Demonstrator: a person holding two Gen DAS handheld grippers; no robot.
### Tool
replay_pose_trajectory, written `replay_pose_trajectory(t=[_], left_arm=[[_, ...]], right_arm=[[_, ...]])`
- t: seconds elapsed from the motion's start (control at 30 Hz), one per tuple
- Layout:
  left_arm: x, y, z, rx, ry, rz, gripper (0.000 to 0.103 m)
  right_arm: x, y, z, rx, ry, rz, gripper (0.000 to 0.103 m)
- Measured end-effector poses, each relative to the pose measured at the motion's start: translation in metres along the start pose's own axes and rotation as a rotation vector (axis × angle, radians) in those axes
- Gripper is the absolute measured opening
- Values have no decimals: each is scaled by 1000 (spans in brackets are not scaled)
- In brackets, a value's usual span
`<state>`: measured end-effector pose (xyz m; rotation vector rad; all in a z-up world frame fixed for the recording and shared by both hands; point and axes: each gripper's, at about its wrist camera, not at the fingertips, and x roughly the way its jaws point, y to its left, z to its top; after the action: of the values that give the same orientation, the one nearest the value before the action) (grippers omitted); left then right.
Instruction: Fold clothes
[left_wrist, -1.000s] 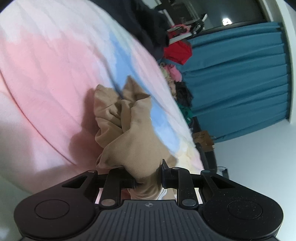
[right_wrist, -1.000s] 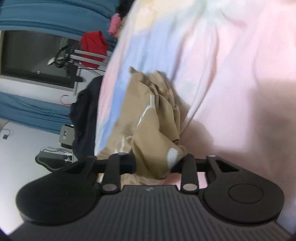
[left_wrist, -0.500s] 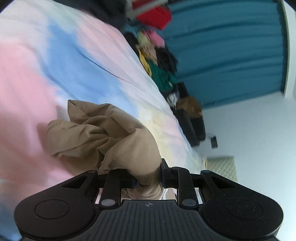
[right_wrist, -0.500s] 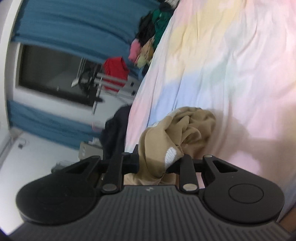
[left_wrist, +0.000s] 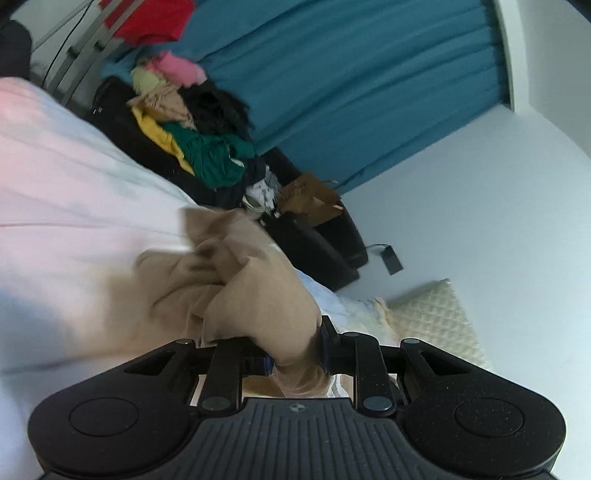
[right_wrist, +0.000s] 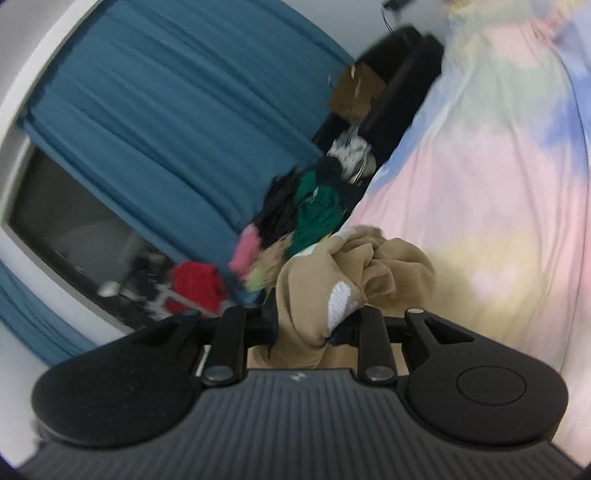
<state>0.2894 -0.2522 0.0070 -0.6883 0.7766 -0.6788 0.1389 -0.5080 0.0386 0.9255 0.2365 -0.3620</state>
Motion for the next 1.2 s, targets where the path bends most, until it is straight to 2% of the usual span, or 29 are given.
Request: replay_pose_trajectory(t=[0.07, 0.17, 0.23, 0.37, 0.47, 0.5, 0.57, 0.63, 0.67, 0.7, 0.77, 0.8, 1.0, 1.2], left_arm=[[27, 26, -26, 13, 61, 76, 25], [51, 72, -66, 18, 185, 166, 24], [53, 92, -86, 77, 227, 191, 24], [41, 106, -103, 159, 229, 149, 29], [33, 96, -102, 214, 234, 174, 37], [30, 91, -102, 230, 237, 188, 41], [26, 78, -95, 283, 250, 215, 62], [13, 55, -91, 344, 246, 221, 74], [5, 43, -89, 375, 243, 222, 83], [-2, 30, -88, 406, 240, 224, 87], [-23, 6, -85, 452, 206, 218, 101], [-38, -5, -85, 475, 180, 215, 103], [-115, -67, -84, 596, 55, 230, 103], [-194, -110, -103, 728, -85, 231, 103]], right_arm=[[19, -34, -19, -11, 67, -92, 27], [47, -92, -58, 67, 213, -211, 27], [52, -121, -83, 97, 279, -226, 27], [47, -138, -104, 81, 254, -187, 28], [50, -139, -98, 123, 270, -207, 33], [51, -137, -95, 135, 290, -227, 37], [36, -129, -90, 127, 327, -281, 43], [20, -115, -82, 100, 334, -312, 62], [11, -106, -77, 77, 330, -319, 83], [-4, -97, -74, 44, 316, -317, 95], [-35, -77, -70, -29, 283, -305, 93], [-49, -66, -67, -64, 262, -297, 93], [-125, -1, -62, -245, 154, -200, 93], [-202, 50, -75, -432, 60, -124, 93]])
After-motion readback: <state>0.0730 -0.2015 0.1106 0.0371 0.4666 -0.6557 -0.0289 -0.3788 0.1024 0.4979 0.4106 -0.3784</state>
